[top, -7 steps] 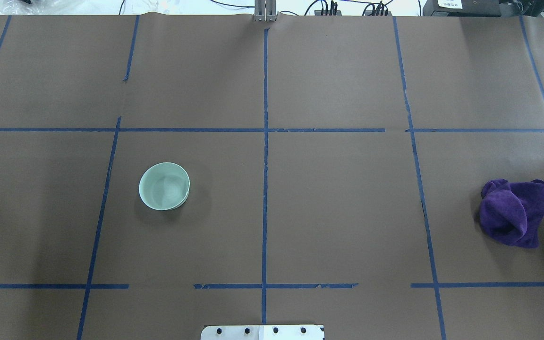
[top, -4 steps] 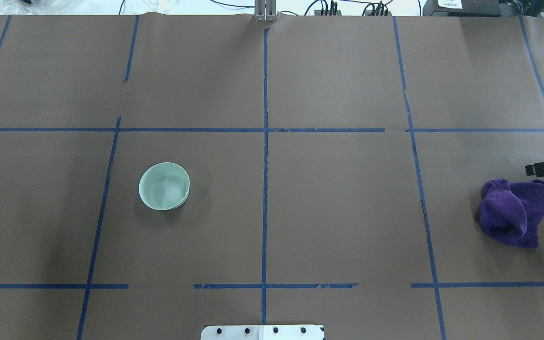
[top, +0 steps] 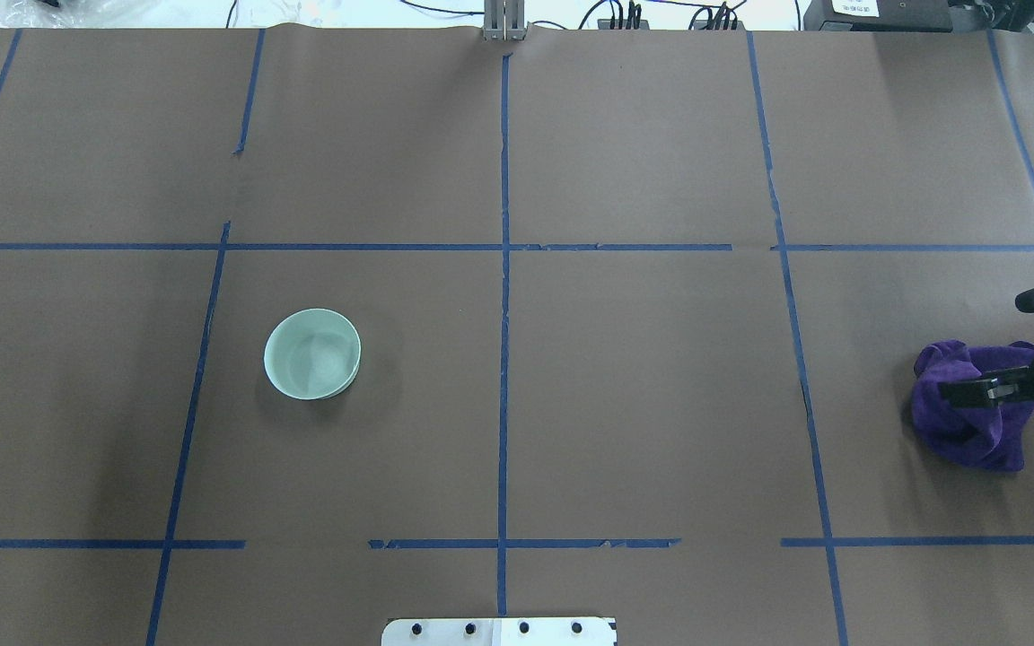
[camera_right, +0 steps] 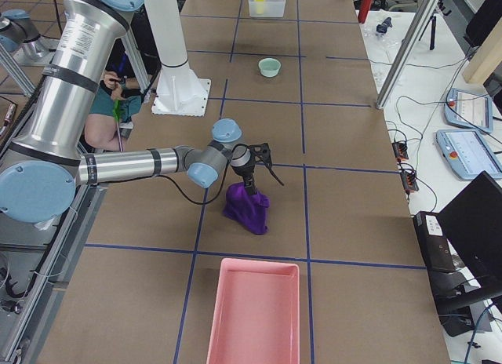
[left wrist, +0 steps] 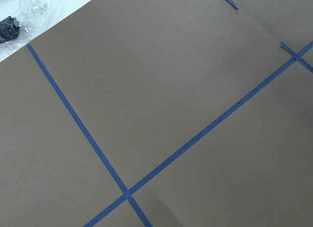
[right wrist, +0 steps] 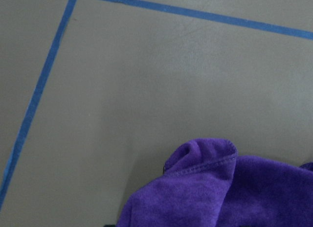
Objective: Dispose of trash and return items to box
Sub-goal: 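Lower the right gripper onto the purple cloth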
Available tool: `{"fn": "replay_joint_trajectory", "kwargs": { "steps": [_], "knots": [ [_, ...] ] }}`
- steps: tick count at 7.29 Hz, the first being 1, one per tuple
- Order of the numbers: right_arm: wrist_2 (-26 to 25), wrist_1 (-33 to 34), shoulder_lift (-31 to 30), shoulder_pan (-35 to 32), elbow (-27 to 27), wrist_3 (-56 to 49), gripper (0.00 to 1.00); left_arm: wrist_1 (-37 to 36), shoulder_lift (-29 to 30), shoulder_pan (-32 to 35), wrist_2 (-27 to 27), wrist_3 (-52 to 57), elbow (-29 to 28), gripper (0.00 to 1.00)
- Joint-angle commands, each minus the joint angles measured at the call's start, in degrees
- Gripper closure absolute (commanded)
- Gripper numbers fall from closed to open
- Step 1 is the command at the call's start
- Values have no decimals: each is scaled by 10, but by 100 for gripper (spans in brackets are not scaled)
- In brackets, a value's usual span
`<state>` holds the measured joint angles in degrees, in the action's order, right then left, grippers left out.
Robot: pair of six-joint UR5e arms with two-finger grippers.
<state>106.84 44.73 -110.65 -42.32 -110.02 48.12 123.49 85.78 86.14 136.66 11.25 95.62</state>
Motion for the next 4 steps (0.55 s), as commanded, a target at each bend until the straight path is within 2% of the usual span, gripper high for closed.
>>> {"fn": "replay_joint_trajectory", "kwargs": {
  "steps": [1,2,4],
  "knots": [
    [-26,-1,-4,37,11,-3,100,0,6,0,0,0,-1,0],
    [-26,0,-4,37,10,-15,100,0,7,0,0,0,-1,0],
    [-21,6,-5,14,11,-118,100,0,7,0,-1,-1,-1,0]
  ]
}}
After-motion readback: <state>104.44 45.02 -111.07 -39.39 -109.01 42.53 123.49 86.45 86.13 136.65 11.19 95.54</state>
